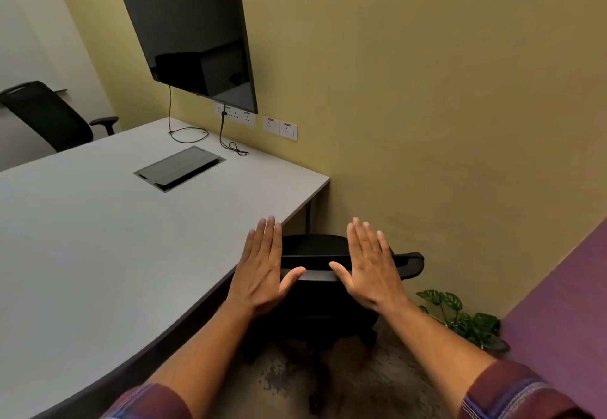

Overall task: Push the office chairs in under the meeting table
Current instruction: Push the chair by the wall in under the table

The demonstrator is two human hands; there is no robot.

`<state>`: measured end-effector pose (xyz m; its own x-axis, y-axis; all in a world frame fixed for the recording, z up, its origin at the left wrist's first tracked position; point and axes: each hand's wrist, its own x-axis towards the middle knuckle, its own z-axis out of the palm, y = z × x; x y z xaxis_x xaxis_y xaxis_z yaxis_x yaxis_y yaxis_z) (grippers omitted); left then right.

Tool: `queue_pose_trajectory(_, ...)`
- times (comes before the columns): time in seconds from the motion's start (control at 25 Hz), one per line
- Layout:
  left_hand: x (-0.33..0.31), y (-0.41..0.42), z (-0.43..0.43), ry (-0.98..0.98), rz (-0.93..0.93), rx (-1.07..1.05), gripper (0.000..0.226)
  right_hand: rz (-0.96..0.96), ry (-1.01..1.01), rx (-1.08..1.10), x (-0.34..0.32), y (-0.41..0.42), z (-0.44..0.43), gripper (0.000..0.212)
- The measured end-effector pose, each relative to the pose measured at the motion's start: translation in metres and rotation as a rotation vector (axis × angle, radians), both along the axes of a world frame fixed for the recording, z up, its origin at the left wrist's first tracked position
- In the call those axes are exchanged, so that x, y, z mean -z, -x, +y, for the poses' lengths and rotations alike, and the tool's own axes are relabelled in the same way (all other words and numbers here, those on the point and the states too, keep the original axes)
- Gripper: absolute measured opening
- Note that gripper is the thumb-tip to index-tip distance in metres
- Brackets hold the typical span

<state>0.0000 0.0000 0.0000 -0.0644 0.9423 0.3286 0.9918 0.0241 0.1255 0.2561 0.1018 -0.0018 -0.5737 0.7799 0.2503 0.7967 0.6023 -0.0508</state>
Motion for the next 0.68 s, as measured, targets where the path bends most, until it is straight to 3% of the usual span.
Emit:
queue_pose_trajectory(0.2, 0.001, -0.003, 0.026, 0.332, 0.012, 0.002, 0.123, 0.025, -0.021, 0.069, 0.014, -0.046, 0.034, 0.100)
queue_pose_trajectory(0.68, 0.006, -0.025, 0.045, 0.205, 0.031, -0.046, 0.086, 0.133, -0.080, -0.101, 0.023, -0.060, 0.099, 0.085)
